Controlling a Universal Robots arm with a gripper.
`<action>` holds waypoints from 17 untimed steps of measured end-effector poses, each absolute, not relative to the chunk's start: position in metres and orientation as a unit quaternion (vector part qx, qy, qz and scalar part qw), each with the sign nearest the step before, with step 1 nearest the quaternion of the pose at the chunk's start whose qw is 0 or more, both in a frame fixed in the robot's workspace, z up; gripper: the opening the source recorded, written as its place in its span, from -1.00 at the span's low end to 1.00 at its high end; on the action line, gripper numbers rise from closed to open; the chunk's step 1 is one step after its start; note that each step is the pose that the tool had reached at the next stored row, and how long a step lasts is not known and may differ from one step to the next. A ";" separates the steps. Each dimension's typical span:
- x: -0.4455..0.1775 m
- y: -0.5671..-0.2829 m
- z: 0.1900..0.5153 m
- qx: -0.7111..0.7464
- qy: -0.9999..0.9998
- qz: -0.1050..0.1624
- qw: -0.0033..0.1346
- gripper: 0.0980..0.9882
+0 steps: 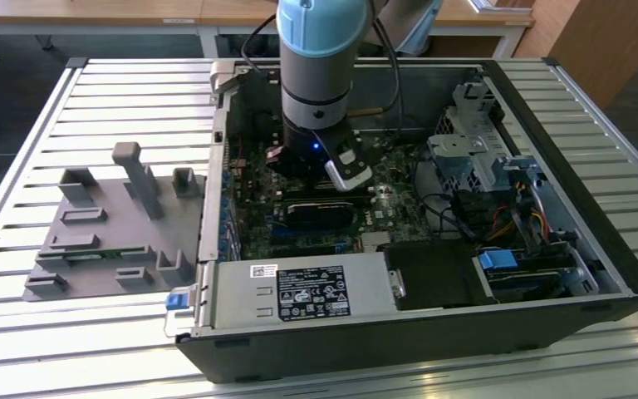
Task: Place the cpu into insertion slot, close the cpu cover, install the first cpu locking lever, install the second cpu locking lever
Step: 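Install the second cpu locking lever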
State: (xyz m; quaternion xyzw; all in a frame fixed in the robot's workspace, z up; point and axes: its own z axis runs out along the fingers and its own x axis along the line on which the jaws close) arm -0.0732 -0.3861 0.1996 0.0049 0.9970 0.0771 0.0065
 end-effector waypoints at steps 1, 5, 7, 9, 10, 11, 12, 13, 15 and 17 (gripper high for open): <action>-0.073 -0.386 0.199 0.005 0.997 0.078 0.006 -0.98; -0.073 -0.386 0.198 0.005 0.996 0.085 0.006 -0.98; -0.073 -0.386 0.198 0.005 0.996 0.089 0.007 -0.98; -0.073 -0.386 0.197 0.005 0.996 0.091 0.006 -0.98; -0.074 -0.386 0.197 0.005 0.996 0.092 0.006 -0.98; -0.074 -0.386 0.197 0.005 0.996 0.094 0.006 -0.98; -0.074 -0.386 0.196 0.005 0.995 0.096 0.006 -0.98; -0.074 -0.386 0.196 0.005 0.995 0.098 0.006 -0.98; -0.075 -0.386 0.196 0.005 0.995 0.101 0.006 -0.98; -0.076 -0.386 0.195 0.005 0.995 0.104 0.006 -0.98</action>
